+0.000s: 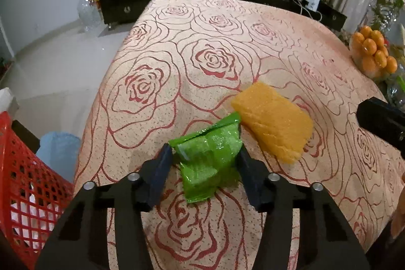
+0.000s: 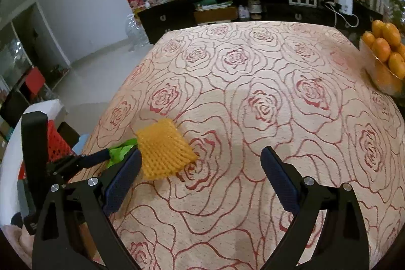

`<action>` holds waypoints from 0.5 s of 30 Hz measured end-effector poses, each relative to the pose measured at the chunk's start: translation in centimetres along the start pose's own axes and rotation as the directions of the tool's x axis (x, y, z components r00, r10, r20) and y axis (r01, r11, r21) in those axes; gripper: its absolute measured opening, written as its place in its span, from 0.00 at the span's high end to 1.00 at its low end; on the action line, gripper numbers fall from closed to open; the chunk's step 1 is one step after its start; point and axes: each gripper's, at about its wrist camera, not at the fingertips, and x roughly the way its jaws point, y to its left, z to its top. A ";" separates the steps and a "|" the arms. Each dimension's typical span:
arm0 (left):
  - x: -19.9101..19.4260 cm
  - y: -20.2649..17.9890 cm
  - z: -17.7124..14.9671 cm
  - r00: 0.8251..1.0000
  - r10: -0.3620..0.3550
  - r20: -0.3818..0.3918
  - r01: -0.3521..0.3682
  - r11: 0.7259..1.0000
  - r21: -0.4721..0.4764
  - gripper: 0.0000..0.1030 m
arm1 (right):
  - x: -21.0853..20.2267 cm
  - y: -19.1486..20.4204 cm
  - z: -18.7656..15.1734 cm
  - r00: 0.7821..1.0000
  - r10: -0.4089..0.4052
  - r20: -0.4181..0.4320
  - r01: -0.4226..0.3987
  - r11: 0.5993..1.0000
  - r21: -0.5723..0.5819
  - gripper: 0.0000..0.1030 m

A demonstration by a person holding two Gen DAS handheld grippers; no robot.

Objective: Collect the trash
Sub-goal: 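Grasp the green wrapper with the left tool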

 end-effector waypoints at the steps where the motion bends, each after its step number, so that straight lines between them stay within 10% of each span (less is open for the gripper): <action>1: -0.1 0.0 0.0 1.000 -0.004 0.002 0.004 1.000 -0.002 0.56 | 0.2 0.2 0.0 1.000 0.006 -0.001 -0.006 1.000 -0.006 0.11; 15: -5.3 4.3 -1.1 0.994 0.065 0.089 -0.057 0.994 -0.089 0.57 | 4.4 4.6 0.0 0.998 0.047 -0.031 -0.052 0.984 -0.171 0.11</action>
